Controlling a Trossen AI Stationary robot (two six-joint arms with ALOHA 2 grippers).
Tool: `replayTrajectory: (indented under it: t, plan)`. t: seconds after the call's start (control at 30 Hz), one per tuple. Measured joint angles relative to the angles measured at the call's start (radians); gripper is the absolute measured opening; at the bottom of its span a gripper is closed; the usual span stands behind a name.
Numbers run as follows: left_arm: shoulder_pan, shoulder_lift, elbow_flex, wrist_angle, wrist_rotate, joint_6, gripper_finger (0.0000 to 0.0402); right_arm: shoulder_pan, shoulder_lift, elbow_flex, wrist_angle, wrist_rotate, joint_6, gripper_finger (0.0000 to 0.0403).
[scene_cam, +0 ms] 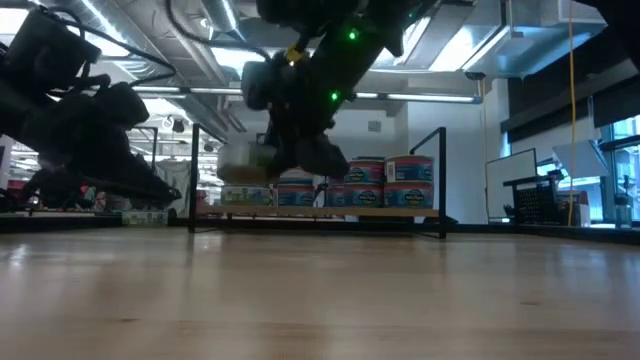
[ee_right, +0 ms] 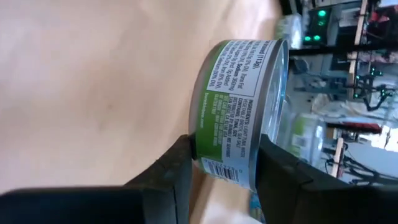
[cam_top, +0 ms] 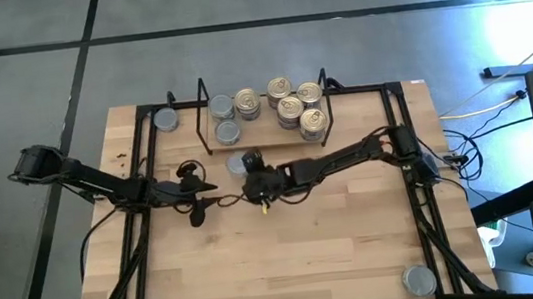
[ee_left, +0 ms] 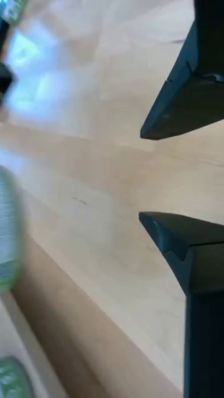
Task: Stack canned seafood by type on shelf
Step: Stack the green tuna can on top of the other green tuna can on the shelf
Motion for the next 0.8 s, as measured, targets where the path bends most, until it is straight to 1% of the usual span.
replayTrajectory:
  t: [0.1,0.23,0.37,0.57,0.67,0.8]
  plan:
    - [-0.001,0.000,0.000,-0.008,-0.001,-0.007,0.0200,-0.030,-0.027,0.000,0.020,-0.003,-0.001,0.0134]
    - [0.000,0.000,0.000,-0.013,-0.003,-0.003,0.0200,-0.084,-0.034,0.002,0.103,-0.027,-0.002,0.0134]
    - [0.000,0.000,0.000,-0.014,-0.003,-0.012,0.0200,-0.149,-0.027,0.002,0.176,-0.142,0.030,0.0135]
    - [0.000,0.000,0.000,-0.020,-0.004,-0.021,0.0200,-0.227,0.001,0.003,0.260,-0.242,0.099,0.0135]
    - [0.000,-0.001,0.001,-0.020,-0.004,-0.021,0.0200,-0.252,0.030,0.003,0.309,-0.250,0.102,0.0135]
    - [0.001,0.005,0.001,-0.021,-0.007,-0.027,0.0200,-0.271,0.056,0.002,0.324,-0.251,0.101,0.0135]
